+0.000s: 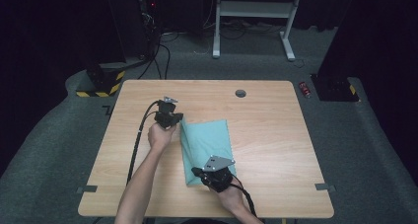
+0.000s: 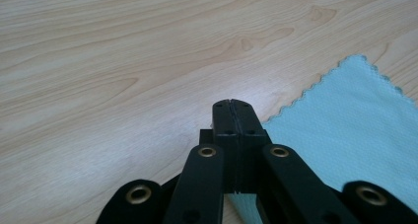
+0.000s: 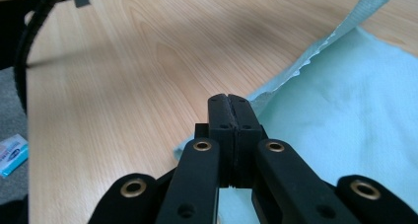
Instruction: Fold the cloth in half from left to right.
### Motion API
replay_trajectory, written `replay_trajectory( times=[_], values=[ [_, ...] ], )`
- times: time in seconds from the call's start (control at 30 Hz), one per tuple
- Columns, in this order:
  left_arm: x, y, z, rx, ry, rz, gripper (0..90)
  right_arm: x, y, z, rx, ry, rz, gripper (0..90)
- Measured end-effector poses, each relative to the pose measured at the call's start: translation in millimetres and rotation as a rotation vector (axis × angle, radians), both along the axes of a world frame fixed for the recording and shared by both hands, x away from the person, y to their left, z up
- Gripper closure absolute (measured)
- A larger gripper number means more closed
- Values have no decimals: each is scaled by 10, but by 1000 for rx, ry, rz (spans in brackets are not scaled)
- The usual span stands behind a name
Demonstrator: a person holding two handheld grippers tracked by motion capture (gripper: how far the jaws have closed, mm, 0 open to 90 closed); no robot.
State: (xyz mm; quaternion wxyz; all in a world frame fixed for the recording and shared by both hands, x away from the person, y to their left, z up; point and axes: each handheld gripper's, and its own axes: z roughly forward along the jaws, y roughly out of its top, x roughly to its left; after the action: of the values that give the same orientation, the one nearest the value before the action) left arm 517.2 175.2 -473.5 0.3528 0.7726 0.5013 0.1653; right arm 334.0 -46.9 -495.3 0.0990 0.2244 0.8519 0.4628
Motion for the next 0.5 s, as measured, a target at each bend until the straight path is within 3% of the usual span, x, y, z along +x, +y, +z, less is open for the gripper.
replay_trajectory(
  times=[0.1,0.2,0.5],
  values=[
    [17,-122,-9,19,-12,-24,900,-14,-55,-13,-17,-9,-8,900],
    [35,-231,-12,10,-17,-36,900,-46,-94,-29,-39,-28,-20,900],
    [72,-370,-65,2,-12,-48,900,-44,-253,-102,-51,-11,-60,900]
  ],
)
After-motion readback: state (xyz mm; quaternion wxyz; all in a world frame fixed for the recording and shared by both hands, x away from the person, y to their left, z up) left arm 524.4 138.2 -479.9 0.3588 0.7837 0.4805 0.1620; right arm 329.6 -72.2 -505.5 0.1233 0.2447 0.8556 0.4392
